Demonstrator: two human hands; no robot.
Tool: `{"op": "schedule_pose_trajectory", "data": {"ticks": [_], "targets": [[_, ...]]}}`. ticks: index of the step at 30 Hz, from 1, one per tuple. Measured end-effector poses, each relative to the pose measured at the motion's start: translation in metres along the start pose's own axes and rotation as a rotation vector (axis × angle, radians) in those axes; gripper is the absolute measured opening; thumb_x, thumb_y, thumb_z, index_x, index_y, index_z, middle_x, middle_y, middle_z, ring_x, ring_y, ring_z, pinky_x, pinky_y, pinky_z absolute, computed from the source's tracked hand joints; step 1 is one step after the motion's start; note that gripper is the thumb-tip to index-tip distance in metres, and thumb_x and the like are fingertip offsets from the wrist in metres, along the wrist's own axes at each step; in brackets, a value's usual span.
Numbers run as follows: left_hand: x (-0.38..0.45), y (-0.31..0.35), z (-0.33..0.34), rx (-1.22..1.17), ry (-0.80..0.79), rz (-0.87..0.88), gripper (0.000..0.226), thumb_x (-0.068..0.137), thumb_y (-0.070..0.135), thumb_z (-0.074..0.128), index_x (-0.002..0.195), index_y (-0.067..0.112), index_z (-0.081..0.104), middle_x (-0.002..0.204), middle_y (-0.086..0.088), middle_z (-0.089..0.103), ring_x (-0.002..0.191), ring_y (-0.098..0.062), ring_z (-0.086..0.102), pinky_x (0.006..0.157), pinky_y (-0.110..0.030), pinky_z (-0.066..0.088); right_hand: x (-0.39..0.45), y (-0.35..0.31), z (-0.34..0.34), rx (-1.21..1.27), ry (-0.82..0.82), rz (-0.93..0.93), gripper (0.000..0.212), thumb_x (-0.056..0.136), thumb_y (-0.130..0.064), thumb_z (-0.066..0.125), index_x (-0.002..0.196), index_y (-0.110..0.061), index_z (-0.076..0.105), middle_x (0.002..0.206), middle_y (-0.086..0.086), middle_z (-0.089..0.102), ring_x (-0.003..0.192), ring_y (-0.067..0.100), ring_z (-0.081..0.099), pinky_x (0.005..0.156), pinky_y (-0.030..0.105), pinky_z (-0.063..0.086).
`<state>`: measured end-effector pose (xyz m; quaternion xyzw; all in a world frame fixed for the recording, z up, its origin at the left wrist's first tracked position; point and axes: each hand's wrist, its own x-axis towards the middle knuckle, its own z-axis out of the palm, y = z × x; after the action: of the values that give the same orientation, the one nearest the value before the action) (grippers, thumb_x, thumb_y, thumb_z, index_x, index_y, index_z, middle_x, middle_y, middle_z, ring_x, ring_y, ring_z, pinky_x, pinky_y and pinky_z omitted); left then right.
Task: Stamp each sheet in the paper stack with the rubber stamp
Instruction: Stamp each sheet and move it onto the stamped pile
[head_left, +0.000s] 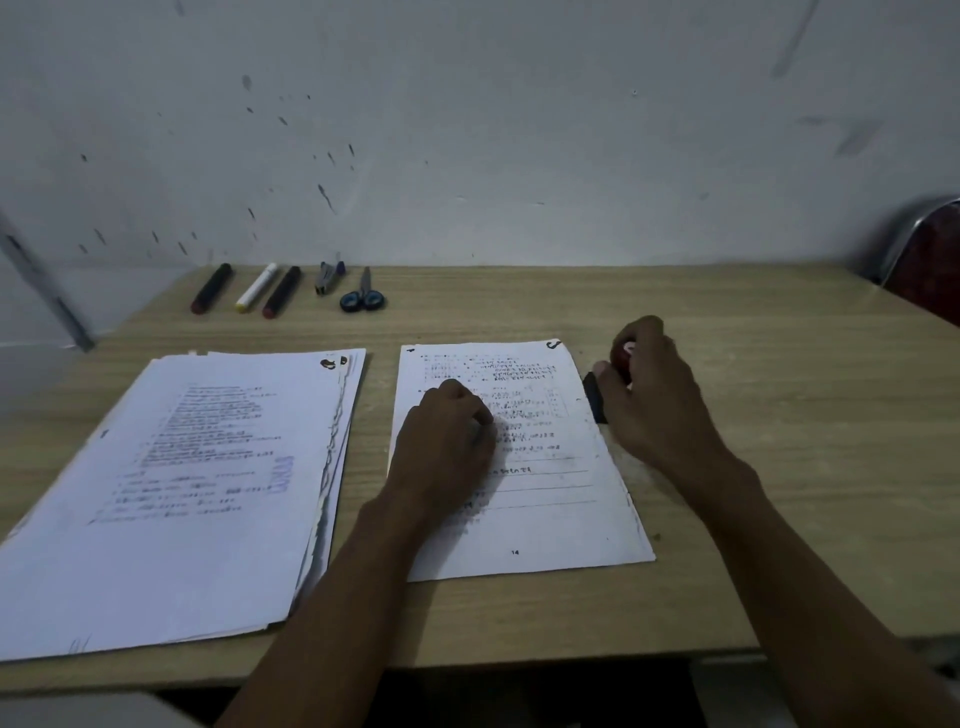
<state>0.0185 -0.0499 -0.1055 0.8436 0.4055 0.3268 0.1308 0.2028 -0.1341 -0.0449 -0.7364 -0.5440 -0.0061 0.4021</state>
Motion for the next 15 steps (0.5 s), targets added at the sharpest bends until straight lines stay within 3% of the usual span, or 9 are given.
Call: {"op": "schedule_pose_trajectory", "data": {"ticks": [8,15], "targets": [[-0.002,-0.001,0.000,-0.021,0.004,0.003,0.008,0.084,0.018,0.062,0.087,0.014,0.068,0.098,-0.002,0.059,0.092,-0.022,0.056,0.078,-0.040,0.047,-0.017,-0.006,0.018,-0.086,-0.134,-0.054,0.014,0.097,-0.025,0.050,0.108,-0.020,0.046,0.098,0.002,0.051,0.081,0.022,0.056,0.078,0.045,0.049],[-0.003,-0.001,-0.001,-0.033,0.005,0.005,0.008,0.084,0.017,0.063,0.087,0.013,0.068,0.098,-0.003,0.059,0.092,-0.023,0.055,0.078,-0.040,0.047,-0.019,-0.008,0.023,-0.115,-0.171,-0.045,0.015,0.098,-0.023,0.050,0.110,-0.017,0.047,0.100,0.004,0.050,0.082,0.021,0.055,0.070,0.039,0.048]]}}
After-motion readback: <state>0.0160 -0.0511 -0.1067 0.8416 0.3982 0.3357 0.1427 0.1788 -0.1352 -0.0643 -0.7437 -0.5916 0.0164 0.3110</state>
